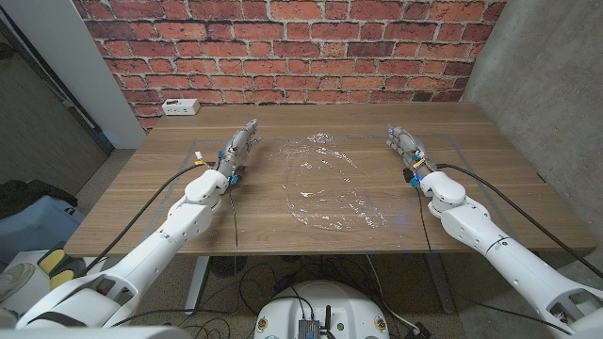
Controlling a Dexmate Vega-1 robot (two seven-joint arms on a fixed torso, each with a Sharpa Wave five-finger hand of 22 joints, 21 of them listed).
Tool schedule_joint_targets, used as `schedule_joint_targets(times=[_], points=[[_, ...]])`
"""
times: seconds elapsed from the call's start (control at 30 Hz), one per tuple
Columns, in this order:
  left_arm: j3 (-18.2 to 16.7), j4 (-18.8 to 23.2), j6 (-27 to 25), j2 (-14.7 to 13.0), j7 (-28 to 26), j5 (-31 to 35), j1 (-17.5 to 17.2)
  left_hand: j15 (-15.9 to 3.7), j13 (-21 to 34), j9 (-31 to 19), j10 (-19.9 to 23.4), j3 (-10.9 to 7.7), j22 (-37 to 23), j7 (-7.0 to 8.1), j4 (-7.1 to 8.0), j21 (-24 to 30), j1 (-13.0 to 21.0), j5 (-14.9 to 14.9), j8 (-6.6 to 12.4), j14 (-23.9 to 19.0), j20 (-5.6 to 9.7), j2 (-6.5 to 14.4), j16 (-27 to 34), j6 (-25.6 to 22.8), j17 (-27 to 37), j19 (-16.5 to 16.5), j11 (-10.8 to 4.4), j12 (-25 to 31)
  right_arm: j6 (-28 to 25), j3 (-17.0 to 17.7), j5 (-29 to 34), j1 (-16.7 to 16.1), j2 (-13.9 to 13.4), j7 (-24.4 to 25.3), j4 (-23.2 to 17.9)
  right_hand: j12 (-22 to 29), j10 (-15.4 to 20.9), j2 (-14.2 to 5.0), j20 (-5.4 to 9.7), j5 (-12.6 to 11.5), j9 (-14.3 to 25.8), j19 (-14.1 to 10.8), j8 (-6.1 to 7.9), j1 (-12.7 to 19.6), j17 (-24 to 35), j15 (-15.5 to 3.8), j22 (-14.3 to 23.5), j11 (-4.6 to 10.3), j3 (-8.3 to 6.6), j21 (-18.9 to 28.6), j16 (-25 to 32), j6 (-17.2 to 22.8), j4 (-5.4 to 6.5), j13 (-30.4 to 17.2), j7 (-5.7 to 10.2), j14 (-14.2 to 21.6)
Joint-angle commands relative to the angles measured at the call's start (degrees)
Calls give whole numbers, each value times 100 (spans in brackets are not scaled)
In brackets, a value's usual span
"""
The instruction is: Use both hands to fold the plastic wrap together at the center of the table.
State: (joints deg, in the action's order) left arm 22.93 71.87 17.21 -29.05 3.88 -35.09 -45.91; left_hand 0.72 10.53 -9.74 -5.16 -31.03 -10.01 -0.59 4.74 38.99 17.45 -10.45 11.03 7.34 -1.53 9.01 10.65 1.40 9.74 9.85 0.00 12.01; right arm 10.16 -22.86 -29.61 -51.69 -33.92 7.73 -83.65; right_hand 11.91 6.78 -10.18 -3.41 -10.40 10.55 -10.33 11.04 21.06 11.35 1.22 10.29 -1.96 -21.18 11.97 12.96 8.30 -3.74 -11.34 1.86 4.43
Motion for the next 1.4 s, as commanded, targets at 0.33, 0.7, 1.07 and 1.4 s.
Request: schedule_joint_targets(times=[0.33, 0.7, 1.07, 1.4], points=[[95, -21, -37, 6, 29, 82, 62, 27, 29, -32, 128, -8, -25, -2, -47, 19, -22, -28, 49, -130, -44, -75, 58, -193, 21, 110, -5, 59, -800, -146, 1024, -366, -425, 944, -1058, 74, 154, -36, -14, -51, 19, -63, 66, 102, 45, -43, 16, 13, -101, 36, 83, 117, 16, -32, 38, 130], [123, 52, -106, 1, 11, 86, 39, 45, 30, -34, 181, -2, -26, 2, -49, 6, -39, -28, 44, -184, -64, -79, 60, -257, 22, 73, -13, 68, -1383, -221, 1621, -553, -692, 1320, -1709, 97, 238, -47, 0, -58, 22, -104, 77, 106, 68, -48, 17, 6, -124, 48, 111, 177, 40, -38, 38, 176], [180, 135, -170, 13, -3, 123, 41, 39, 32, -36, 208, 1, -26, 0, -51, -4, -51, -28, 34, -219, -79, -82, 60, -284, 23, 45, -5, 69, -1772, -227, 2044, -744, -890, 1493, -2194, 108, 297, -45, 10, -65, 24, -129, 84, 126, 82, -82, 17, 26, -150, 54, 134, 230, 48, -43, 45, 222], [189, 304, -254, -27, -91, 141, -42, 127, 34, -40, 275, 18, -27, 37, -51, -19, -81, -24, 33, -332, -191, -103, 81, -362, 26, 0, 36, 81, -2081, -203, 2312, -936, -1027, 1593, -2543, 113, 338, -37, 1, -67, 26, -154, 94, 135, 94, -101, 18, 39, -165, 60, 153, 289, 56, -48, 47, 260]])
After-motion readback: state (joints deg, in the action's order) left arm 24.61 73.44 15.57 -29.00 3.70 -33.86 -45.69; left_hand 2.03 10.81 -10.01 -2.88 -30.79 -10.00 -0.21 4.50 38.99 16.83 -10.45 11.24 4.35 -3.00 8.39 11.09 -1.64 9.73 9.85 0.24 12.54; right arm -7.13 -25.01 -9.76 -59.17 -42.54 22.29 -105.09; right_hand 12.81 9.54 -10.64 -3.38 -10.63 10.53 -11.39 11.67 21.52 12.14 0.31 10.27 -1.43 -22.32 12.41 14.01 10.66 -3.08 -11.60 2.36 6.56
